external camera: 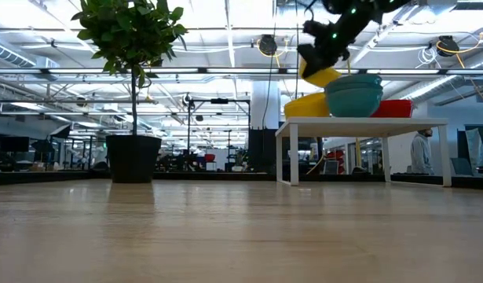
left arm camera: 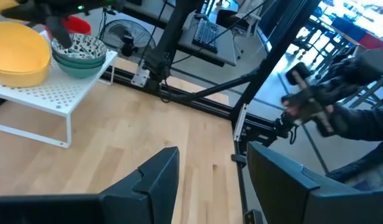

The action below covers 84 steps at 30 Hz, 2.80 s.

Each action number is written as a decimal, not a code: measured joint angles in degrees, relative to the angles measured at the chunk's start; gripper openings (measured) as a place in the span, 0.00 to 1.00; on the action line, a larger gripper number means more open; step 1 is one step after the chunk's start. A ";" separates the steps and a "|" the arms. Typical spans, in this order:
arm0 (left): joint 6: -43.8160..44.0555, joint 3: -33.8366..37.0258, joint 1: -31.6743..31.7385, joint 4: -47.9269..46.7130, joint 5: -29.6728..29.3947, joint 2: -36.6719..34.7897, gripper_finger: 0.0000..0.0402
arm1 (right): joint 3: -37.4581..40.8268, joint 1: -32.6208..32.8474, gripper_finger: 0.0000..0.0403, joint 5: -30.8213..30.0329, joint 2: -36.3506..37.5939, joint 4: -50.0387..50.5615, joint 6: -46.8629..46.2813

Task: Pick & Place Mini bowls
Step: Stack the yellow bowl on top of the yellow bowls on the shelf, then return to Home Position

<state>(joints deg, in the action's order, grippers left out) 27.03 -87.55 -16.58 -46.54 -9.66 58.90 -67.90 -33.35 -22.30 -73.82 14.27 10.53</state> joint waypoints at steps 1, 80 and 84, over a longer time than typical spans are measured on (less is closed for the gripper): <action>0.02 0.00 0.00 -0.02 0.01 -0.06 0.48 | -0.67 -0.87 0.00 -0.02 -1.30 0.35 -0.55; -3.52 27.60 -4.98 15.77 -5.93 -22.97 0.48 | 5.01 15.73 0.44 4.37 28.53 6.98 -15.68; -6.51 39.96 -5.05 33.71 -1.14 -26.38 0.48 | 10.19 17.70 0.44 4.37 32.45 6.57 -17.84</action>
<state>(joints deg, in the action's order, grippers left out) 20.52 -47.59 -21.63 -12.84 -10.80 32.52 -57.71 -15.65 -17.93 -41.37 20.84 -7.31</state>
